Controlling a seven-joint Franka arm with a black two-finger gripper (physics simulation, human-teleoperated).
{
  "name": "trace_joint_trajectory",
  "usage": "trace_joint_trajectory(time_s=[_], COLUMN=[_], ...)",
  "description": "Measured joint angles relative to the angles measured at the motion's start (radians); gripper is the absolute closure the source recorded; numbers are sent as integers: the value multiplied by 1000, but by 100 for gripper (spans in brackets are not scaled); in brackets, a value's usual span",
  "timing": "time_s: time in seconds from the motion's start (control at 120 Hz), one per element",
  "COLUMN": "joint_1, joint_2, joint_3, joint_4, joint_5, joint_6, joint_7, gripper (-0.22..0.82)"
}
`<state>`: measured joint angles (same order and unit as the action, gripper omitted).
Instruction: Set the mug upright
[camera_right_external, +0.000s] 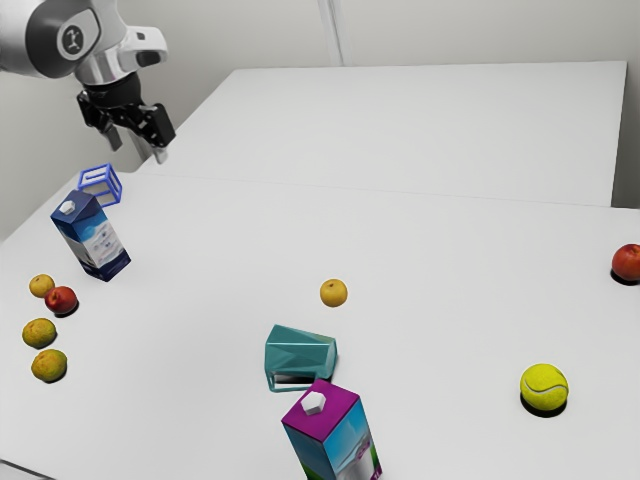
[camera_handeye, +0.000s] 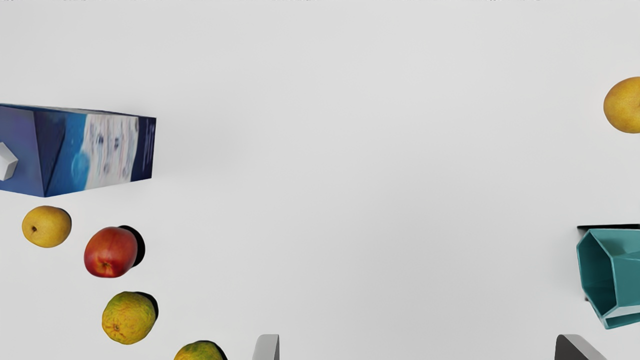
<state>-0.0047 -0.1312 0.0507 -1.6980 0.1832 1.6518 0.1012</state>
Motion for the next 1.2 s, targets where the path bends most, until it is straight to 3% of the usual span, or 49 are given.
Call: trace_joint_trajectory(time_s=[0.433,0.717,1.2], joint_1=[17,134,174], joint_2=[8,59,219], joint_3=[7,11,12], joint_4=[-33,-226,-432], joint_5=[-15,-358,-770], joint_6=[17,8,9], joint_7=[1,1,3], gripper=[0,0,0])
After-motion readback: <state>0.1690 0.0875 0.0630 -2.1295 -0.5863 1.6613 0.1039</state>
